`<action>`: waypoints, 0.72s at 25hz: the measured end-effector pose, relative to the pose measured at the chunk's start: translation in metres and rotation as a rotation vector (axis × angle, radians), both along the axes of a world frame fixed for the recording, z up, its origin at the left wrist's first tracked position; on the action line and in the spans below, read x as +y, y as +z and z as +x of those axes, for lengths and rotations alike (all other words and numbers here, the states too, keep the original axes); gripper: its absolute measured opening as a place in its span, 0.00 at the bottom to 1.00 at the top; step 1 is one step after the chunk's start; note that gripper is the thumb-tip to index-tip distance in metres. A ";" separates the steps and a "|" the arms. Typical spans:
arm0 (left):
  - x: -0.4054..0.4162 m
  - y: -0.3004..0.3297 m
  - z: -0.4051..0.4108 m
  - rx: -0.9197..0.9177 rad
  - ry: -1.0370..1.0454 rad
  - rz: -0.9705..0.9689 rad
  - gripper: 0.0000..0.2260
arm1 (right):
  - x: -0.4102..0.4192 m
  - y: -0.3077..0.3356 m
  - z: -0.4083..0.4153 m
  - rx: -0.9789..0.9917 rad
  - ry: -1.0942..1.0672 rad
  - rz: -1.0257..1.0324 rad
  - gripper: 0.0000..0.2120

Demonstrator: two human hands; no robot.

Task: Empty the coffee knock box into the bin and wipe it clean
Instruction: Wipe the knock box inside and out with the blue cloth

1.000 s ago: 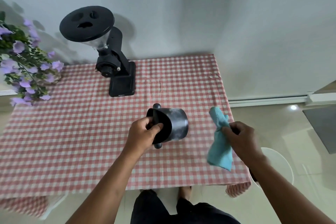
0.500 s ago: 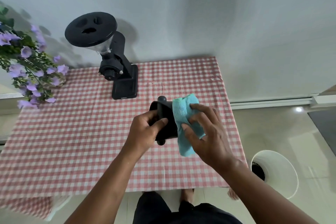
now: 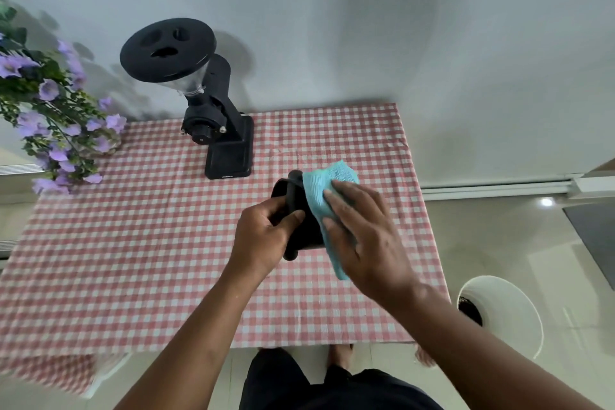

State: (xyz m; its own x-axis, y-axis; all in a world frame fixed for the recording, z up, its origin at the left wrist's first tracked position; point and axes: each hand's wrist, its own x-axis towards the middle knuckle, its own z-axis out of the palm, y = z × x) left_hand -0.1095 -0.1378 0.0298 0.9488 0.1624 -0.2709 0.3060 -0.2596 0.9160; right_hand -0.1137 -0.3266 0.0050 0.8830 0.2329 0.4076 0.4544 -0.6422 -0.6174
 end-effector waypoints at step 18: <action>0.005 -0.003 -0.006 -0.024 -0.031 -0.034 0.10 | 0.007 0.008 -0.009 0.000 0.001 0.040 0.17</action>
